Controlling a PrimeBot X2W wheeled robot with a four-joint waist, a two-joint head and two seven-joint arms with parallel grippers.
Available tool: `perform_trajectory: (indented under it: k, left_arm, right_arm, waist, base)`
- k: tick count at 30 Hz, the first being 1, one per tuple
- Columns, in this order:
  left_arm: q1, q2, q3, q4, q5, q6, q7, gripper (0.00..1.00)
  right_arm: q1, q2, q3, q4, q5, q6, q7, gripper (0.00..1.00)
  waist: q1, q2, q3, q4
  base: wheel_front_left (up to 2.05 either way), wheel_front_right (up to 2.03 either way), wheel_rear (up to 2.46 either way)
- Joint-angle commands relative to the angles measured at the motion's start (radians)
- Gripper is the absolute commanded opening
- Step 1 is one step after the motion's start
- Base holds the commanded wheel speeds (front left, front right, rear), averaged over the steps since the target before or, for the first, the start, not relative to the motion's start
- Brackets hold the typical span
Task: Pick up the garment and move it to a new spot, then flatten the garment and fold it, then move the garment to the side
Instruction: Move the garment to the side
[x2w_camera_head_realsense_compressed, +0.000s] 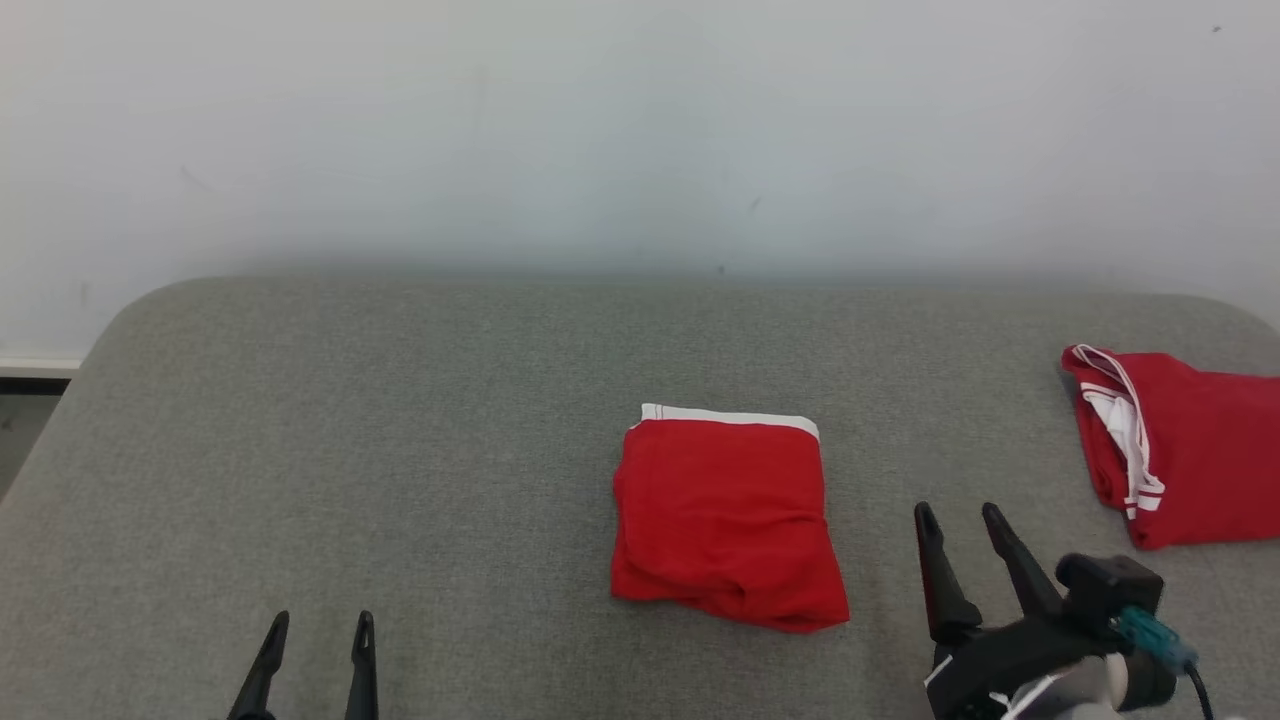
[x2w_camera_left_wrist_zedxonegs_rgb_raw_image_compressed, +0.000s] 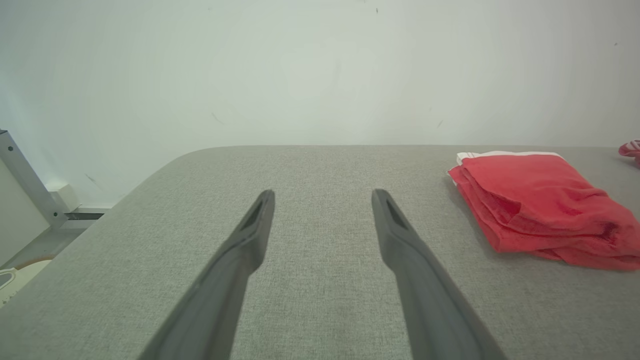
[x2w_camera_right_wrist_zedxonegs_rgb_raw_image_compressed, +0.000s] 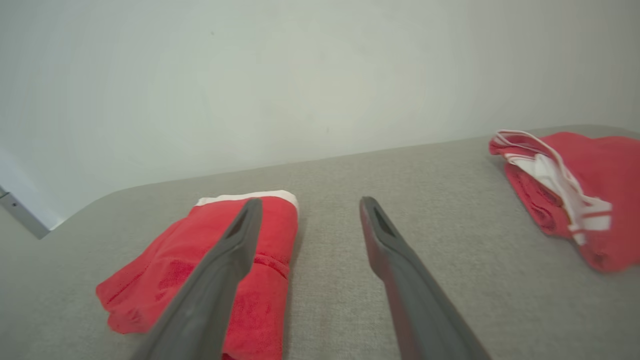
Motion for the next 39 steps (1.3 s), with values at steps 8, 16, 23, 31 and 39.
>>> perform_trajectory:
  k: [8,16,23,31,39]
  left_arm:
    - [-0.062,-0.029,-0.03,0.043,0.01,-0.041,-0.004,1.0]
    - [-0.111,-0.046,-0.041,0.072,0.02,-0.069,-0.004,1.0]
    - [-0.119,-0.053,-0.029,0.087,0.027,-0.081,-0.004,1.0]
    - [-0.133,-0.071,-0.017,0.101,0.029,-0.095,-0.004,1.0]
    - [-0.1,-0.071,0.022,0.091,0.03,-0.099,-0.004,1.0]
  right_arm:
    - [-0.263,-0.018,0.074,0.311,0.027,-0.002,0.132,1.0]
    - [-0.424,-0.017,0.074,0.622,0.046,-0.002,0.137,1.0]
    - [-0.464,0.011,0.09,0.769,0.097,-0.002,0.148,1.0]
    - [-0.476,0.041,0.151,0.832,0.195,-0.002,0.178,0.0]
    - [-0.531,-0.031,0.324,0.781,0.167,-0.002,0.117,0.0]
  waist:
    - [0.0,-0.0001,0.034,0.093]
    - [0.0,-0.0001,0.069,0.15]
    - [0.0,-0.0001,0.074,0.159]
    - [0.0,-0.0001,0.075,0.147]
    - [0.0,-0.0001,0.081,0.075]
  base:
    - [0.0,0.0,0.0]
    - [0.0,0.0,0.0]
    - [0.0,0.0,0.0]
    - [0.0,0.0,0.0]
    - [0.0,0.0,0.0]
